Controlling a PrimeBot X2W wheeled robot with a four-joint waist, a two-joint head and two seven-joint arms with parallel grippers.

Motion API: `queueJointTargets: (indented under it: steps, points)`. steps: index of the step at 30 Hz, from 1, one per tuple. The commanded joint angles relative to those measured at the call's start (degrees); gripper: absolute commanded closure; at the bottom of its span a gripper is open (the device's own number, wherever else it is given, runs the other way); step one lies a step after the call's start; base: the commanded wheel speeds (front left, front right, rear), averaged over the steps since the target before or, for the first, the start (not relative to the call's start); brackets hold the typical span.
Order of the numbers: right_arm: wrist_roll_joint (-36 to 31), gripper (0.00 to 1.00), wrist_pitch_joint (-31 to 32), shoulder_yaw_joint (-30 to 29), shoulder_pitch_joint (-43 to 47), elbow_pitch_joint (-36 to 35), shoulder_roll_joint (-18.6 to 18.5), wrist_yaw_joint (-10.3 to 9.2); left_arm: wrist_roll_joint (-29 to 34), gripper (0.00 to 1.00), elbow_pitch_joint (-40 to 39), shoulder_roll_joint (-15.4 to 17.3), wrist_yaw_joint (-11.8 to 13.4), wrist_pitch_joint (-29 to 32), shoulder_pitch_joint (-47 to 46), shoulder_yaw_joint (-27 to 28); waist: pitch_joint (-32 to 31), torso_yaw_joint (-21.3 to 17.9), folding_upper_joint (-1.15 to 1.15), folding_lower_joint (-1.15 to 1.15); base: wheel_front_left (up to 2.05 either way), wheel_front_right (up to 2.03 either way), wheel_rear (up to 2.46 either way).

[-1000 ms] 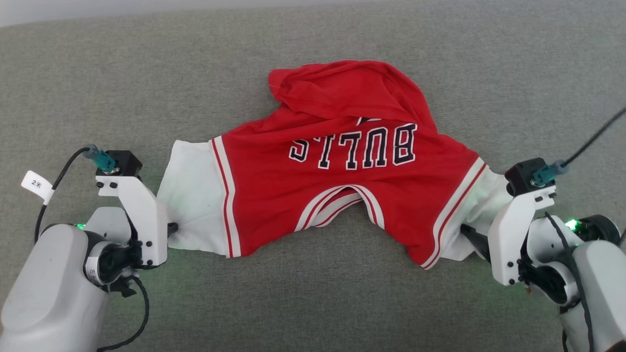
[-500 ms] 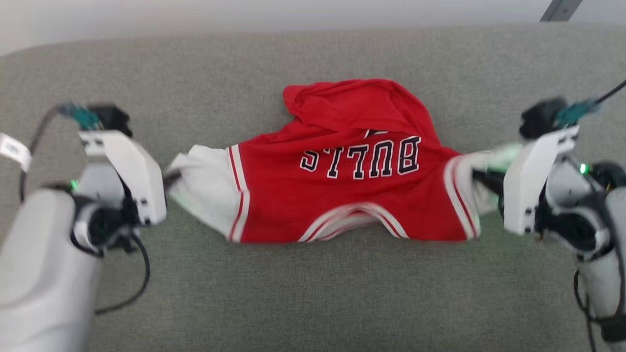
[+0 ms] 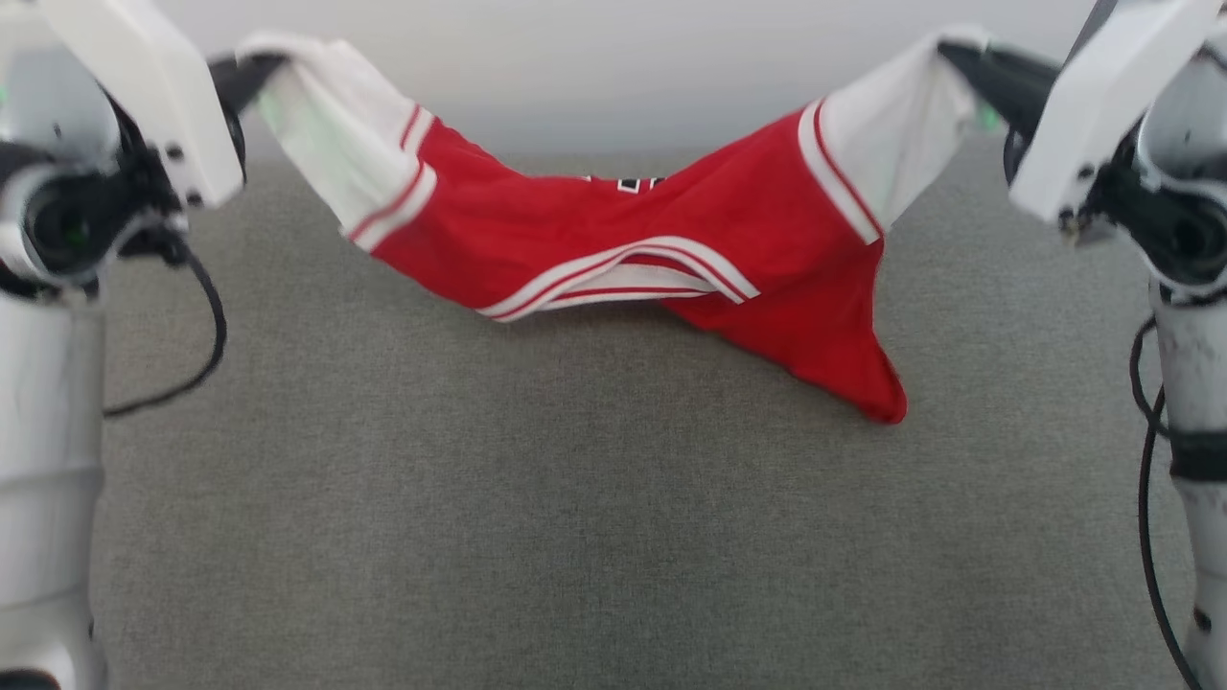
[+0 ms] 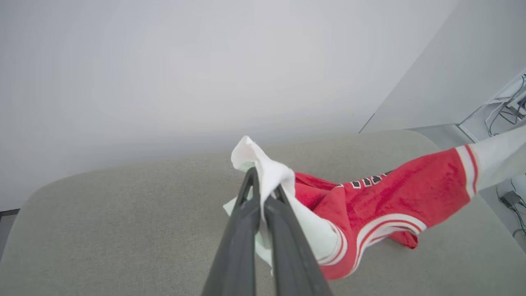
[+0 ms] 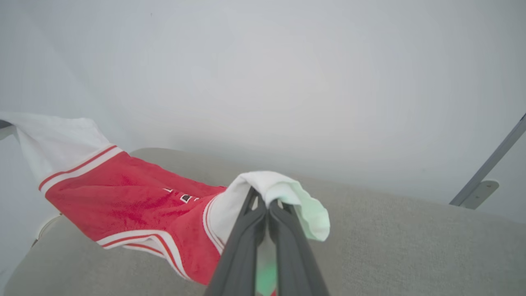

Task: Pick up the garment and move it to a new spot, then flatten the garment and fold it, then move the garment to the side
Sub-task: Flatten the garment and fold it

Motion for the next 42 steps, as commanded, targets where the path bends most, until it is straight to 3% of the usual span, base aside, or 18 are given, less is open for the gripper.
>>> queueJointTargets:
  steps: [1,19,27,35,42]
  points:
    - [-0.75,1.0,-0.59,0.13,-1.07,0.32,0.39,0.0,0.05,1.0,0.22,-0.12,0.27,-0.14,-1.3,0.2,-0.61,-0.05,0.0,0.0,0.0,0.0,0.0]
    - [-4.62,1.0,-8.79,-2.52,-18.92,12.64,5.14,0.0,1.16,1.0,6.87,-0.7,0.2,-4.36,-17.93,1.03,-1.98,-0.39,0.0,0.0,0.0,0.0,0.0]
    - [-7.36,1.0,-13.09,-2.02,-23.93,17.02,5.06,0.0,2.14,1.0,9.7,-1.57,-0.92,-8.04,-22.51,0.37,2.78,0.17,0.0,0.0,0.0,0.0,0.0]
    - [-12.54,1.0,-26.53,2.23,-32.73,25.1,4.59,0.0,5.53,1.0,16.64,-2.87,-2.85,-20.49,-30.33,-0.75,11.98,0.99,0.0,0.0,0.0,0.0,0.0]
    - [-23.0,1.0,-48.59,5.87,-41.8,33.71,2.72,-0.01,12.1,1.0,22.48,-3.82,-3.92,-43.34,-38.57,-2.89,17.66,2.19,0.0,0.0,0.0,0.0,0.0]
